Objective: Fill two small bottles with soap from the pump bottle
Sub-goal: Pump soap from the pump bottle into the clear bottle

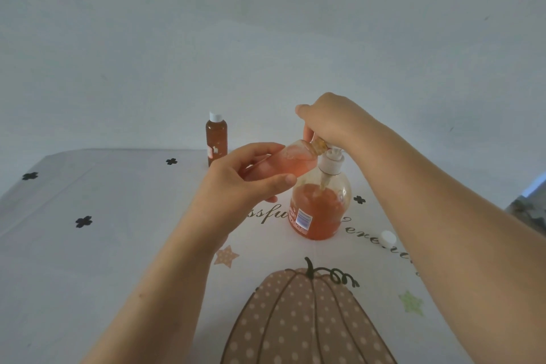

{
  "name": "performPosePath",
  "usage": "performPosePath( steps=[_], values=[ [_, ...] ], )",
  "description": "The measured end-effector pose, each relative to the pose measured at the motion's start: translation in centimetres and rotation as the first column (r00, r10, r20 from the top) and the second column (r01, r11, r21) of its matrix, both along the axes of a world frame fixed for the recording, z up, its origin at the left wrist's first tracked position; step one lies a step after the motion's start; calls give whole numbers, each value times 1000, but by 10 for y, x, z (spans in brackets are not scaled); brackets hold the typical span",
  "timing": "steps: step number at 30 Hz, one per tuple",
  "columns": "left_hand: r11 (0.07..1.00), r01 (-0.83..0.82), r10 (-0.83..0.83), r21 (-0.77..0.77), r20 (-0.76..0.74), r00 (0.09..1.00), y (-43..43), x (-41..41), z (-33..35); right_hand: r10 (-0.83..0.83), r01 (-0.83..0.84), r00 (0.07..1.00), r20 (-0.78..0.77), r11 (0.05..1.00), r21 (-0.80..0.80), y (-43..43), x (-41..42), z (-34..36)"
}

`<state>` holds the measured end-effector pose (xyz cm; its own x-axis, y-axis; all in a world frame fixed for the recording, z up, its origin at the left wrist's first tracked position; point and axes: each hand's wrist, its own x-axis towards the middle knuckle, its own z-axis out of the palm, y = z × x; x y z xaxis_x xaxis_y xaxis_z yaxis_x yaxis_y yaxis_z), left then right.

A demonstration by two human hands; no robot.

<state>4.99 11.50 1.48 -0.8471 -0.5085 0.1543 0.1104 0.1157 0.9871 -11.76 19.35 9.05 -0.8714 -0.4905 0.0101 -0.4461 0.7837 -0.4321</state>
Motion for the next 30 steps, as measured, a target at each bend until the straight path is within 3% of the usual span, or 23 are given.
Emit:
performPosePath(
  steps=[11,19,30],
  values=[
    [999,22,-20,-23,74,997,-5,0,-2,-19,19,1000,3,999,-26,1,2,-9],
    [999,49,-49,2,22,999,-1,1,2,18,-18,998,-64,1000,10,3,2,3],
    [999,39,-38,-20,40,998,-7,-4,-9,-16,16,1000,-3,1000,3,0,2,-9]
  ],
)
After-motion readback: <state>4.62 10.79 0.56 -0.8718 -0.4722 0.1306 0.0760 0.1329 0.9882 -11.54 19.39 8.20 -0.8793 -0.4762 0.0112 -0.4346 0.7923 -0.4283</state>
